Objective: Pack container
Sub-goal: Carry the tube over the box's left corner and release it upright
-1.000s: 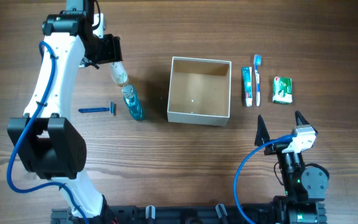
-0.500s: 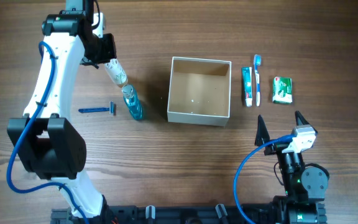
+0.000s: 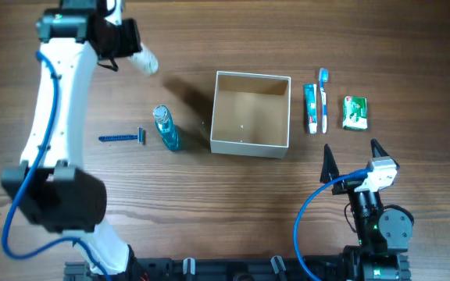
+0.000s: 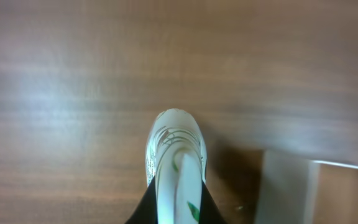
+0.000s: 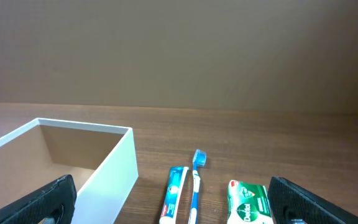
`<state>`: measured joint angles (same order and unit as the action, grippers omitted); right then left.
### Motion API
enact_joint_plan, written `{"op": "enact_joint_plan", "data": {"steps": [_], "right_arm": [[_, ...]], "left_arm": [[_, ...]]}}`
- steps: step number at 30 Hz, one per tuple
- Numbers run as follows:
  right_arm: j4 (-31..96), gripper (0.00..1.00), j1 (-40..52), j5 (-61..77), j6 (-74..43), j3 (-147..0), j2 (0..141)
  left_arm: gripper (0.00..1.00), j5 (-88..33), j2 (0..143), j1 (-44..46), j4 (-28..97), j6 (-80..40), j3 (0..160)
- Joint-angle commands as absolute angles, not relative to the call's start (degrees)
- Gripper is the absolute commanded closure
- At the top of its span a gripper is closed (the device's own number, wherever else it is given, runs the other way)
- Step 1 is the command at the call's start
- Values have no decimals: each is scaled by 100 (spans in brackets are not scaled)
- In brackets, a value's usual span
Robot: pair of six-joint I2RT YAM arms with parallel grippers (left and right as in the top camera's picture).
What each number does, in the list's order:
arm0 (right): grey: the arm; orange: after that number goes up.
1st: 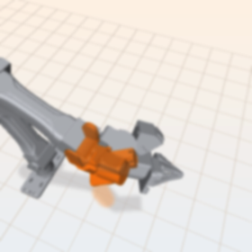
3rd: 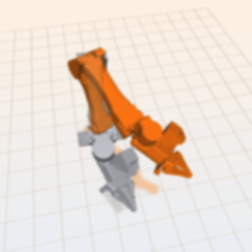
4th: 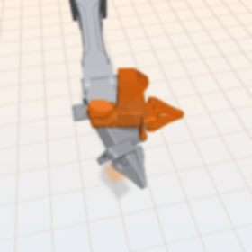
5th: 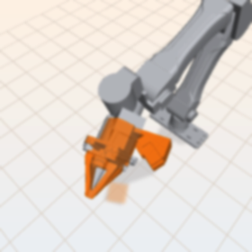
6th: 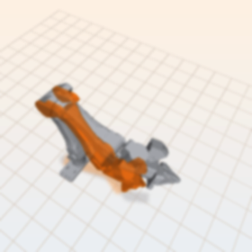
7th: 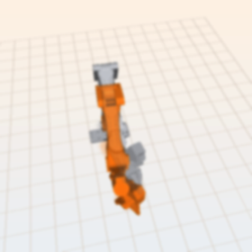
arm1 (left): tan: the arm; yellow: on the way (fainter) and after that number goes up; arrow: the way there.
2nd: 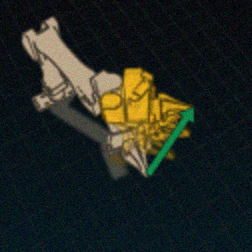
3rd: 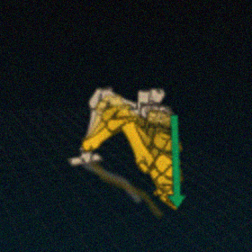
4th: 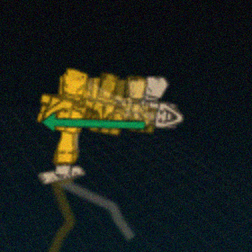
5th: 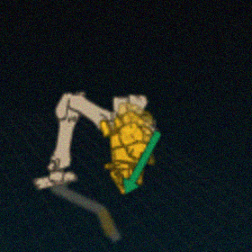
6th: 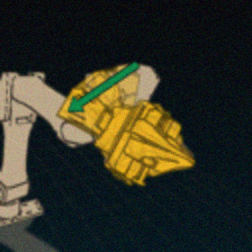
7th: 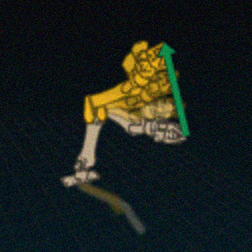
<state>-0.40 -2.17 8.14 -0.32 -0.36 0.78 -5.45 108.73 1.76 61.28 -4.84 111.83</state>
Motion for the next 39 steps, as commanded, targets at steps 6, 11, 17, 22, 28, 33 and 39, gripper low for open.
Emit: {"op": "enact_joint_plan", "data": {"steps": [6,11,17,22,28,33,39], "right_arm": [[-62,0,-183,867,-16,-30,43],[-62,0,-183,867,-16,-30,43],[-62,0,-183,867,-16,-30,43],[-62,0,-183,867,-19,-30,43],[-60,0,-183,867,-14,-30,43],[-62,0,-183,867,-16,-30,43],[-62,0,-183,867,-16,-30,43]], "left_arm": [[96,-2259,9327,401,5822,-493,11629],[96,-2421,9192,1024,6060,-325,11629],[96,-2305,9406,1636,7008,139,11627],[96,-2292,9721,1855,7264,176,11627],[96,-2134,10346,2139,7166,410,11627],[96,-1262,10873,2397,7144,408,11627],[96,-902,11196,2464,6947,408,11627]]}}
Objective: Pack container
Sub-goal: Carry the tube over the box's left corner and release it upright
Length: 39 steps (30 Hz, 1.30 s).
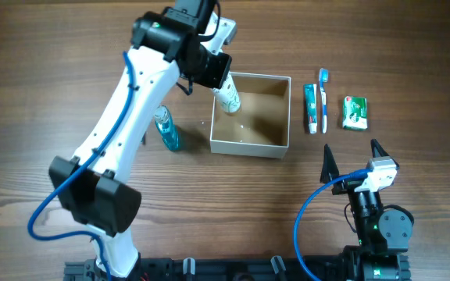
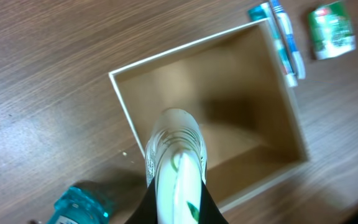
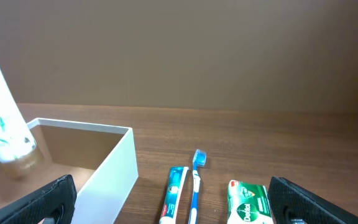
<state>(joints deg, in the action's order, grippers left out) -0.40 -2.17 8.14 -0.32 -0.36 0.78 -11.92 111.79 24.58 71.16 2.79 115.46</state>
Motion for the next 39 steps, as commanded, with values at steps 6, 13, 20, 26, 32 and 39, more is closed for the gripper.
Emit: {"op": "enact_joint_plan", "data": {"steps": [6,13,20,26,32,39], "right_arm": [[-62,0,-183,867,-19,-30,43],[-62,0,-183,867,-16,-30,43],[-62,0,-183,867,-14,-30,43],[-62,0,-183,867,-14,-30,43],[-62,0,-183,867,-16,-30,43],[-62,0,-183,867,-16,-30,43]], "left_arm": [[96,-886,11343,2471,6576,408,11627],[96,-886,11391,2488,6224,410,11627],[96,-886,11609,2650,6211,410,11627],[96,-613,11719,2757,6254,408,11627],[95,-137,11725,2790,6276,408,11627],[94,-139,11780,2803,6278,408,11627]]}}
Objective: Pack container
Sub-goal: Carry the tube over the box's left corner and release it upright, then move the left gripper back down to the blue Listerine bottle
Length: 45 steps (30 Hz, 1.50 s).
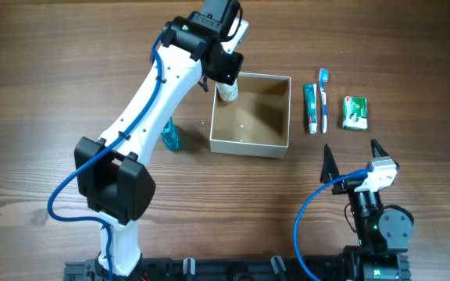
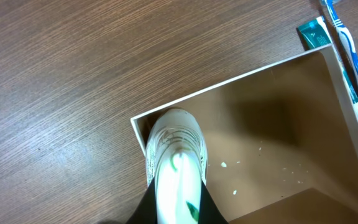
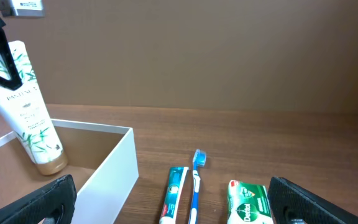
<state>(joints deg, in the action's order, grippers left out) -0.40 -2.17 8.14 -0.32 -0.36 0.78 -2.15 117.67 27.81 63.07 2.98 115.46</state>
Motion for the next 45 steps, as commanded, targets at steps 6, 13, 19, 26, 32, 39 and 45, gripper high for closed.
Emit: {"op": "enact_joint_plan", "data": {"steps": [6,13,19,26,32,39,45], "right_arm": [[-62,0,-183,867,-19,-30,43],[-62,0,-183,867,-16,-30,43],[-62,0,-183,867,-14,-30,43],[-62,0,-183,867,-16,-30,43],[-60,0,-183,867,-16,-30,43],[-62,0,-183,867,-16,-30,43],[-62,0,-183,864,-16,-30,43]], "left_arm": [[85,-143,11810,2840,6353,410,11627],[75,-141,11810,2867,6337,410,11627],[74,-141,11810,2867,6261,410,11627],[74,-141,11797,2864,5852,408,11631],[66,-137,11681,2860,5802,410,11813],[56,-97,11310,2740,5745,408,12022],[46,360,10818,2477,5739,403,12025]]}}
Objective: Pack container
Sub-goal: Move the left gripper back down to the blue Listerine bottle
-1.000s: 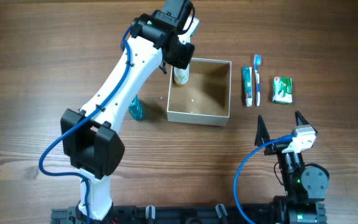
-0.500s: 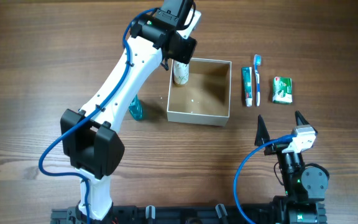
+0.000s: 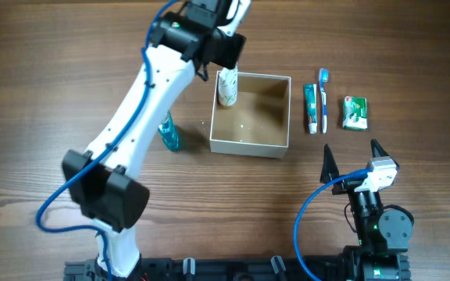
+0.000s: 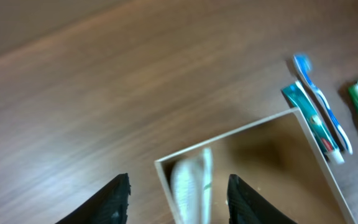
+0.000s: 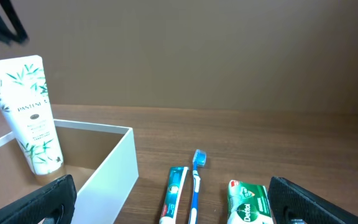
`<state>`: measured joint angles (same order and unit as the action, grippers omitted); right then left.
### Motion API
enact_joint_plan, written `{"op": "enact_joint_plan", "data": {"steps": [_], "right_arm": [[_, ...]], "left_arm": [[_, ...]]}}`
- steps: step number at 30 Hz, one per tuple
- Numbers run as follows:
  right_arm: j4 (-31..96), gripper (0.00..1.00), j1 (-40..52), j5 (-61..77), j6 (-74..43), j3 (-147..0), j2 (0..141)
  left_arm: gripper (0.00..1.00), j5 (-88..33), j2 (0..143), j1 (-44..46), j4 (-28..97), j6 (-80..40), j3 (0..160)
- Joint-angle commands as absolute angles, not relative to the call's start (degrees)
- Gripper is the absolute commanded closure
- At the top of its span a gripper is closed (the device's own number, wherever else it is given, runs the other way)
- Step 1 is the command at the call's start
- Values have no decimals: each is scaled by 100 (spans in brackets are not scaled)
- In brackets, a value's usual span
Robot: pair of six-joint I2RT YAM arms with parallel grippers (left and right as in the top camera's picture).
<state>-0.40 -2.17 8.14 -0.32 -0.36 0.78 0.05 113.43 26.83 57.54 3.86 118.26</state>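
Observation:
The white open box (image 3: 248,146) sits mid-table. A white Pantene tube (image 3: 226,86) stands upright in its far-left corner, also seen from the right wrist (image 5: 27,115) and blurred from the left wrist (image 4: 191,183). My left gripper (image 4: 178,202) hangs open above the tube, not touching it. My right gripper (image 3: 351,156) rests open near the front right, with nothing between its fingers. Toothpaste (image 3: 311,109), toothbrush (image 3: 323,97) and a green soap pack (image 3: 355,113) lie right of the box.
A blue bottle (image 3: 168,130) lies left of the box, partly under my left arm. The left arm stretches from the front left across to the box's far-left corner. The box wall (image 5: 110,177) stands left of the toothpaste (image 5: 174,193).
My left gripper was shut on the tube in the box's far-left corner. Now it is open and higher, and the tube stands free in that corner. The right arm has not moved.
My left gripper held the tube over the table, far left of the box. Then it held the tube above the box, then stood it in the far-left corner. Now the tube is let go and stays upright inside.

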Motion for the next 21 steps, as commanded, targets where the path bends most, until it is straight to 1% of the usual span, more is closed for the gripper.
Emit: {"op": "enact_joint_plan", "data": {"steps": [1,3,5,6,7,8,11,13,14,19,21], "right_arm": [[-62,0,-183,867,-14,-30,43],[-62,0,-183,867,-16,-30,43],[-62,0,-183,867,-19,-30,43],[-62,0,-183,867,-14,-30,43],[-62,0,-183,867,-16,-30,43],[-62,0,-183,867,-19,-30,43],[-62,0,-183,864,-14,-30,43],[-62,0,-183,867,-14,-30,43],[-62,0,-183,867,-19,-30,43],[-62,0,-183,867,-14,-30,43],[-62,0,-183,867,-16,-30,43]], "left_arm": [[45,423,10742,2429,5749,377,12025],[40,576,10584,2314,5784,167,12025],[30,613,10438,2165,5883,-30,12025],[28,615,10385,2097,5940,-99,12025],[23,615,10309,1986,6047,-252,12025],[20,615,10256,1887,6152,-388,12025],[9,615,10143,1564,6560,-810,12025],[5,615,10123,1345,6901,-1092,12025],[1,615,10123,1214,7153,-1280,12025],[0,607,10125,799,8023,-1992,12022],[0,554,10125,733,8272,-2043,12022]]}}
